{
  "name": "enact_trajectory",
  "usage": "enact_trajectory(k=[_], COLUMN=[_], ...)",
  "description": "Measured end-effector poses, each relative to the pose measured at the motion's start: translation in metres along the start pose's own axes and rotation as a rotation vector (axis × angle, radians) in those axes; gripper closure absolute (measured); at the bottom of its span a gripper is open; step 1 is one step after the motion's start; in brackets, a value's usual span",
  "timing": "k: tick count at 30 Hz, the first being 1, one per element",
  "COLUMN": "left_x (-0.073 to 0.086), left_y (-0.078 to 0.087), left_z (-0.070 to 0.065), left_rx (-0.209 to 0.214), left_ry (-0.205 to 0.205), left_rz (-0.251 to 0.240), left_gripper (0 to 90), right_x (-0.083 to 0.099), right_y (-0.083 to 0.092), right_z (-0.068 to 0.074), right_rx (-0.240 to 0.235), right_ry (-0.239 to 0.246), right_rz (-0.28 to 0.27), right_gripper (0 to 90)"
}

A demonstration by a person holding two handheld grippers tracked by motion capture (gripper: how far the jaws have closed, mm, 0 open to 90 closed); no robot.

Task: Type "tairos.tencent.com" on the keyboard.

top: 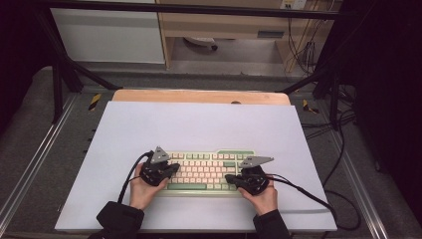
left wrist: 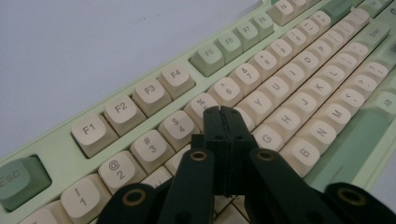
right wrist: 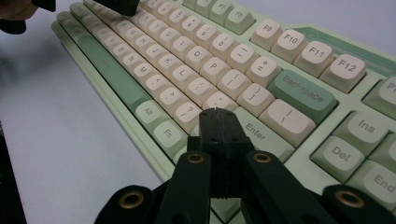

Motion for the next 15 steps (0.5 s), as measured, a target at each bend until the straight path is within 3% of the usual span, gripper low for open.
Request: enact_trajectory(k=[15], left_x=[0.0028], left_y=[-0.0019], left_z=[-0.0004], left_rx=[0.004], left_ry=[-0.005], left_rz=[-0.003], left_gripper=[90.0], right_x=[0.0004], right_y=[-0.0005], right_z=[0.0000], right_rx=[0.001], right_ry=[0.011], right_rz=[0.003], right_gripper=[90.0])
Point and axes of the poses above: each handheld gripper's, and its own axes: y roughly backward along the jaws, x roughly out of its underside, z roughly to its left, the point moved 4 cm from there along -y, roughly forward along the jaws, and after that the axes turned 6 degrees about z, right-handed, at the moved point
